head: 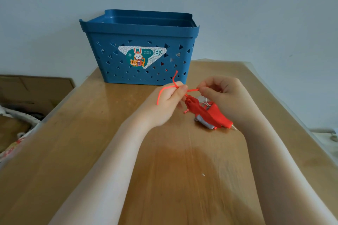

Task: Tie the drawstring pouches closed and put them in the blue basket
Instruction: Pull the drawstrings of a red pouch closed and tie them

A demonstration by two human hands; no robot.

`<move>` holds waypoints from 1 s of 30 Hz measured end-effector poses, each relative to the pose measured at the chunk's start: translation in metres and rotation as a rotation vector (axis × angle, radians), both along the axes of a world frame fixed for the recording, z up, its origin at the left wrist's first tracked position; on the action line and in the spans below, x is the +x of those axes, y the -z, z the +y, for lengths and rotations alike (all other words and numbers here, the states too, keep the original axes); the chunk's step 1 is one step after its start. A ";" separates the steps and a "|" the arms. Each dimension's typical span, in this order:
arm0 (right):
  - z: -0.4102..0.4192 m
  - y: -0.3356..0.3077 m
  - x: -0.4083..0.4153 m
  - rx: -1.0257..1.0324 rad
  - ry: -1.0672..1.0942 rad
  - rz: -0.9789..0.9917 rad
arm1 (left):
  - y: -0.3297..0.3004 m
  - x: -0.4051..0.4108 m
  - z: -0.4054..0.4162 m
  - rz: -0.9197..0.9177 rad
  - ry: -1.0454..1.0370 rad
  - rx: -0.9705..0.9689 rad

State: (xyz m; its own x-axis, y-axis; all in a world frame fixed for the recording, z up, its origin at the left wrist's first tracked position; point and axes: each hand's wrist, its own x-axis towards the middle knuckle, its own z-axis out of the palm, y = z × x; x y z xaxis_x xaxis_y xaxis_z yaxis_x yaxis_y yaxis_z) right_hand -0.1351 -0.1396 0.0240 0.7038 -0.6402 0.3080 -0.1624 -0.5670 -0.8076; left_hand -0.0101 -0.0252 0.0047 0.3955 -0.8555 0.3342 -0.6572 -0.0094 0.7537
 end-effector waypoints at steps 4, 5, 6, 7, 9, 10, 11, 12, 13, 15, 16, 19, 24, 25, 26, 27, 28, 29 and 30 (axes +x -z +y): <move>-0.001 0.000 0.000 -0.051 0.023 0.126 | 0.001 -0.002 -0.002 0.025 0.006 0.009; 0.000 0.000 0.000 -0.085 0.019 0.143 | 0.002 -0.002 -0.003 0.022 -0.002 0.001; 0.002 0.000 0.000 -0.119 0.008 0.138 | 0.002 -0.001 -0.003 0.021 -0.009 -0.006; 0.004 -0.001 0.000 -0.157 -0.019 0.114 | 0.002 -0.001 -0.004 0.024 -0.011 -0.010; 0.008 -0.002 0.001 -0.260 -0.115 0.047 | 0.003 -0.001 -0.004 0.036 -0.010 -0.018; 0.010 -0.001 0.002 -0.325 -0.155 0.027 | 0.003 -0.001 -0.004 0.042 -0.011 -0.015; 0.011 0.001 0.003 -0.391 -0.174 0.017 | 0.004 -0.001 -0.004 0.057 -0.012 -0.014; 0.011 0.003 0.005 -0.449 -0.174 0.012 | 0.005 -0.002 -0.004 0.078 -0.008 -0.020; 0.011 0.005 0.007 -0.496 -0.168 0.009 | 0.007 -0.001 -0.005 0.104 -0.002 -0.027; 0.013 0.008 0.009 -0.548 -0.161 0.025 | 0.008 -0.001 -0.005 0.130 0.003 -0.029; 0.013 0.009 0.010 -0.556 -0.157 0.037 | 0.007 -0.001 -0.005 0.135 0.003 -0.032; 0.011 0.009 0.010 -0.504 -0.095 0.006 | 0.004 -0.002 -0.005 0.228 0.010 -0.089; 0.013 0.010 0.011 -0.499 0.045 0.035 | -0.001 -0.002 -0.001 0.389 0.013 -0.102; 0.012 0.010 0.011 -0.549 0.076 0.078 | -0.001 -0.001 -0.001 0.392 -0.005 -0.103; 0.011 0.010 0.011 -0.609 0.081 0.120 | -0.001 -0.001 -0.001 0.371 -0.026 -0.103; 0.009 0.010 0.012 -0.655 0.073 0.158 | -0.002 -0.002 -0.001 0.334 -0.045 -0.100; 0.010 0.010 0.013 -0.670 0.075 0.185 | -0.001 -0.003 -0.001 0.301 -0.060 -0.100; 0.012 0.011 0.014 -0.671 0.094 0.192 | -0.002 -0.004 -0.001 0.281 -0.074 -0.105; 0.015 0.013 0.016 -0.679 0.120 0.170 | -0.002 -0.005 -0.002 0.274 -0.083 -0.118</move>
